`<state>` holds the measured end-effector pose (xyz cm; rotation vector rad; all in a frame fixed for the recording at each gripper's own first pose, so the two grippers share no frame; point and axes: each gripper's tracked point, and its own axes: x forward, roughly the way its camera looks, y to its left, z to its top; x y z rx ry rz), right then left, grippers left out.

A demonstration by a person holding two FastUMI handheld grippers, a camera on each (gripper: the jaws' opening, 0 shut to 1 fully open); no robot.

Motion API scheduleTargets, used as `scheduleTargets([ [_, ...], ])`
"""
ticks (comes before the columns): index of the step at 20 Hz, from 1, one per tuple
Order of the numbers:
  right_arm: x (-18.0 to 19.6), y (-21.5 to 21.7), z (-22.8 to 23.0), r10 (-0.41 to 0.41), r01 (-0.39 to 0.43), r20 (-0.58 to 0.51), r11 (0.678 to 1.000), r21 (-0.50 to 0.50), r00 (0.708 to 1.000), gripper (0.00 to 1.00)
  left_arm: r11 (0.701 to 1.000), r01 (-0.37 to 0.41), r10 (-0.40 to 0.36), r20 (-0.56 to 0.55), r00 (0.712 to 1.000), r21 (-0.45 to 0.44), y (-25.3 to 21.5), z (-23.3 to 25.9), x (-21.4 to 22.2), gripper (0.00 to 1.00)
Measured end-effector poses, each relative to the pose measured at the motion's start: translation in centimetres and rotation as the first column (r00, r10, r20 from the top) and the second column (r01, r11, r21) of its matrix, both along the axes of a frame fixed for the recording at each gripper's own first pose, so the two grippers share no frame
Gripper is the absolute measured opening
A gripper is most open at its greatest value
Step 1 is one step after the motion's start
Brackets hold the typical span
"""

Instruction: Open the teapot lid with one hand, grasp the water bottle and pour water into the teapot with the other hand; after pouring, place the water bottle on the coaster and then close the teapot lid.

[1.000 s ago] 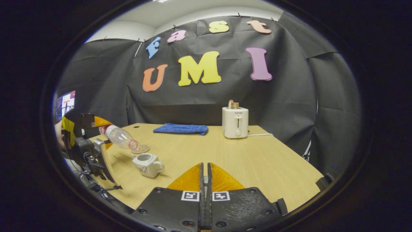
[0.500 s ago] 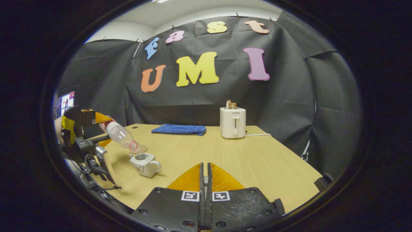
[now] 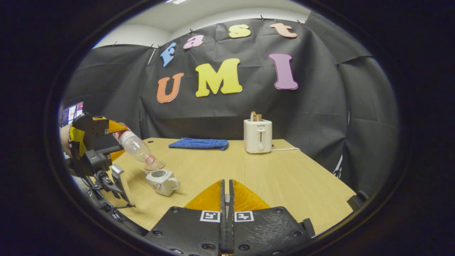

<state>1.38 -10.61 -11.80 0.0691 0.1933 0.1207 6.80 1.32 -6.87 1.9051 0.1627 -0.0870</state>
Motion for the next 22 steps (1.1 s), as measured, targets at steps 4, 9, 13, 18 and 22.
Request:
scheduleTargets([
  [4,0.0,-0.2,0.0,-0.001,0.001,0.004,1.0,-0.002,1.0,0.0,1.0,0.011,-0.011,0.003,1.0,0.026,0.0,0.2,-0.2,0.71],
  [9,-0.2,-0.7,-0.1,-0.01,0.01,0.004,1.0,0.003,1.0,0.0,0.996,0.018,-0.019,0.009,1.0,0.086,-0.2,0.8,-0.1,0.71],
  [13,-0.2,-0.8,-0.2,-0.008,0.008,0.005,1.0,0.003,1.0,0.0,0.993,0.033,-0.034,0.009,0.999,0.116,-0.5,1.1,0.0,0.71],
  [18,-0.3,-0.7,-0.2,-0.002,0.002,0.01,1.0,0.003,1.0,0.0,0.988,0.031,-0.033,0.008,0.999,0.154,-0.7,1.6,-0.1,0.71],
  [22,-0.4,-0.8,-0.2,-0.004,0.004,0.012,1.0,0.005,1.0,0.0,0.983,0.032,-0.035,0.015,0.999,0.182,-0.9,2.0,-0.2,0.71],
])
